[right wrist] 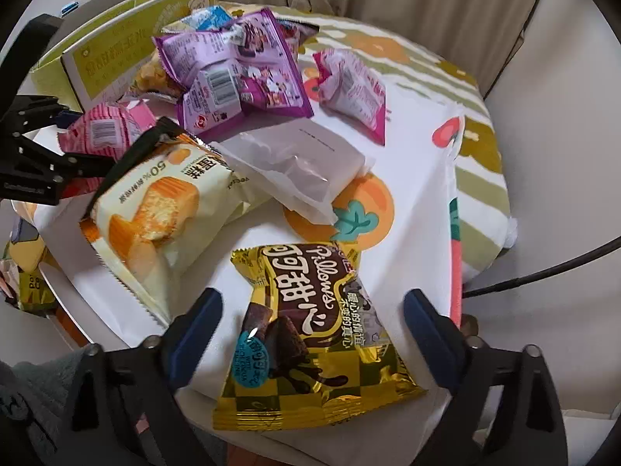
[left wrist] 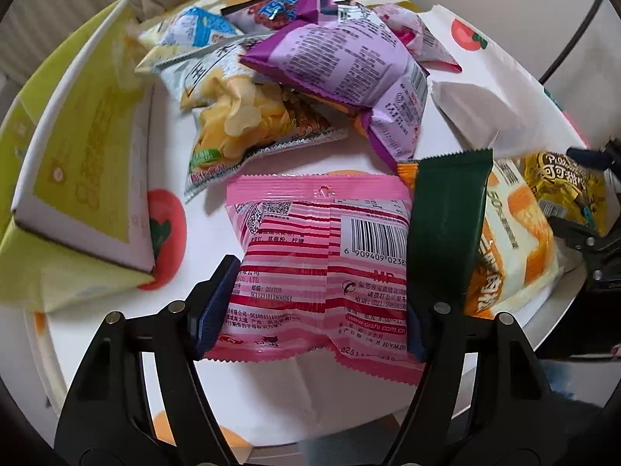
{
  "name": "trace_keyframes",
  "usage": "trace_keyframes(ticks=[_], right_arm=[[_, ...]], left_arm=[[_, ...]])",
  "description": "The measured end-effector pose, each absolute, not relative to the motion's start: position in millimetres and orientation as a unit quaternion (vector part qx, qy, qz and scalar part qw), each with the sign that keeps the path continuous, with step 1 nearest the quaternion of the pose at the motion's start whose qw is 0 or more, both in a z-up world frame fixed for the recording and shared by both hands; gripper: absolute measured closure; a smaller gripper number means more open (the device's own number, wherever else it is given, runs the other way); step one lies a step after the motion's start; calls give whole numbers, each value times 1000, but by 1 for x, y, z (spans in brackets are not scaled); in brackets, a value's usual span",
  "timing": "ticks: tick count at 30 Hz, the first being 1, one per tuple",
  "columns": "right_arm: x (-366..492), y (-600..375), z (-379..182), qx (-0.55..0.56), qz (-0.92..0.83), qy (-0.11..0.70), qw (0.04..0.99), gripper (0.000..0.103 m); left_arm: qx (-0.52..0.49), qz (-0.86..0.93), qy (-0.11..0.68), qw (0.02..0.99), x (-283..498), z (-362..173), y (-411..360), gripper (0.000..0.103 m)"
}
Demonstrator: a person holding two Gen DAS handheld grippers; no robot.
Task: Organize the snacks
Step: 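Grasp the pink striped bag with the left tool while the right tool grasps the gold Pillows bag, then drop the pink striped bag into the box while the right tool drops the gold Pillows bag in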
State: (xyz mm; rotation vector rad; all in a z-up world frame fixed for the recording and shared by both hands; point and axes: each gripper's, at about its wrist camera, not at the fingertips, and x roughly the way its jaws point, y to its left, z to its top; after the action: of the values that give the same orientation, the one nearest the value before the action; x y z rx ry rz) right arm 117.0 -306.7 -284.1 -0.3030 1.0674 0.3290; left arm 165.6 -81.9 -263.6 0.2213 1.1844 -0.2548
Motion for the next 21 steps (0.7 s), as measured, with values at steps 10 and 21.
trace_keyframes(ticks=[10,21], right_arm=[[111,-299,-295,-151,165,519,825,46],[104,-311,-264,-112,142,503,845,49]], left_arm=[[83,-102,560,818,158,-257,-68,33],[68,-85,546,831,147,-226,-64,34]])
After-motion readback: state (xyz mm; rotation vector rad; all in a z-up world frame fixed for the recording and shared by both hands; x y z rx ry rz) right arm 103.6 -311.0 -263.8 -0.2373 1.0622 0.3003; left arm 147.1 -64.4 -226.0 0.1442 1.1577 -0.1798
